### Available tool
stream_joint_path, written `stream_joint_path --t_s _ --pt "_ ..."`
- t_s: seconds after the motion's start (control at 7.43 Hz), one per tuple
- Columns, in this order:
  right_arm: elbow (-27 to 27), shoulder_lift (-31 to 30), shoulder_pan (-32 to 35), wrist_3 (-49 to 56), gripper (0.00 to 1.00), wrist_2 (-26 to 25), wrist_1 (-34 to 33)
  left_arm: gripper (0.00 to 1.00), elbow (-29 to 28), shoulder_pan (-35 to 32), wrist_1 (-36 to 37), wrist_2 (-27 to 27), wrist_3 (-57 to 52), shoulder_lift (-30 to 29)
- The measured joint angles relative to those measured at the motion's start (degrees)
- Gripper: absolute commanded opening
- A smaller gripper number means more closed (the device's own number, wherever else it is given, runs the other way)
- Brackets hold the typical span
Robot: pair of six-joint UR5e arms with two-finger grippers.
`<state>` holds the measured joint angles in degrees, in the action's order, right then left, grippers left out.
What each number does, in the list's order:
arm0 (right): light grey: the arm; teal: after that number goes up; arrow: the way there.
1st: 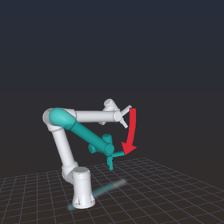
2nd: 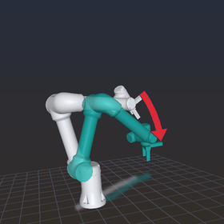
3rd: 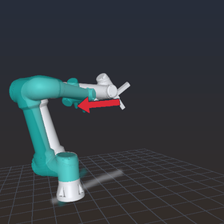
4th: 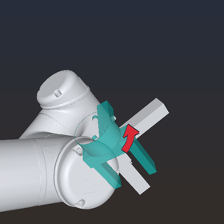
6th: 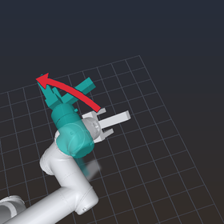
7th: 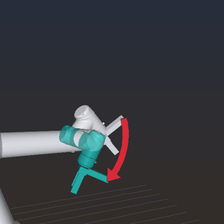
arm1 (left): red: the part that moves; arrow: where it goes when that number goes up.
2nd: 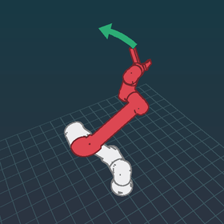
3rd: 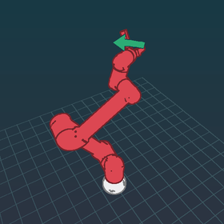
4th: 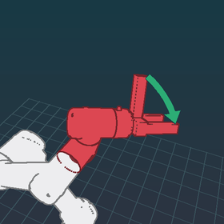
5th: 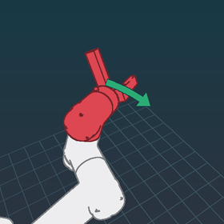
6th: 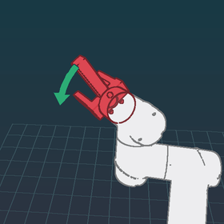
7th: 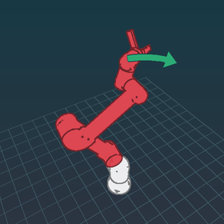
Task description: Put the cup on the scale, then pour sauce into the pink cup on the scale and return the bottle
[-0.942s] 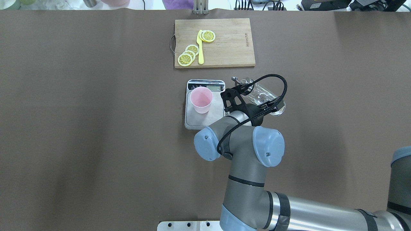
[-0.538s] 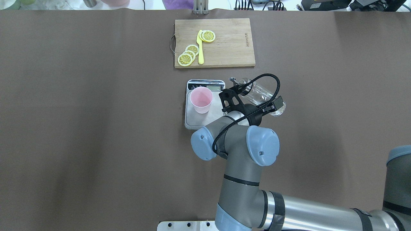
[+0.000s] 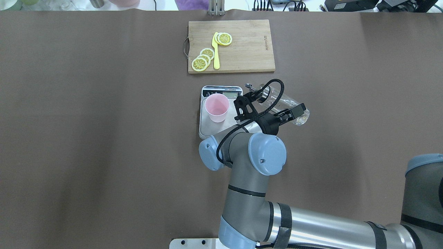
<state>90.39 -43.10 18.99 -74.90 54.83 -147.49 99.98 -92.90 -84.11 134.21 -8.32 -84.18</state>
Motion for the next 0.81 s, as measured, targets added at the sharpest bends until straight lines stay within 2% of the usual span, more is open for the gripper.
stream_joint_path --t_s 0.4,0.81 --pt "-1.16 1.73 -0.18 -1.74 0.00 0.01 -6.50 0.98 -0.07 0.00 0.00 0.00 -0.02 0.00" --pt "-5.28 4.75 -0.61 -2.90 0.00 -0.21 -8.73 0.98 0.01 0.00 -0.35 0.02 -0.04 1.07"
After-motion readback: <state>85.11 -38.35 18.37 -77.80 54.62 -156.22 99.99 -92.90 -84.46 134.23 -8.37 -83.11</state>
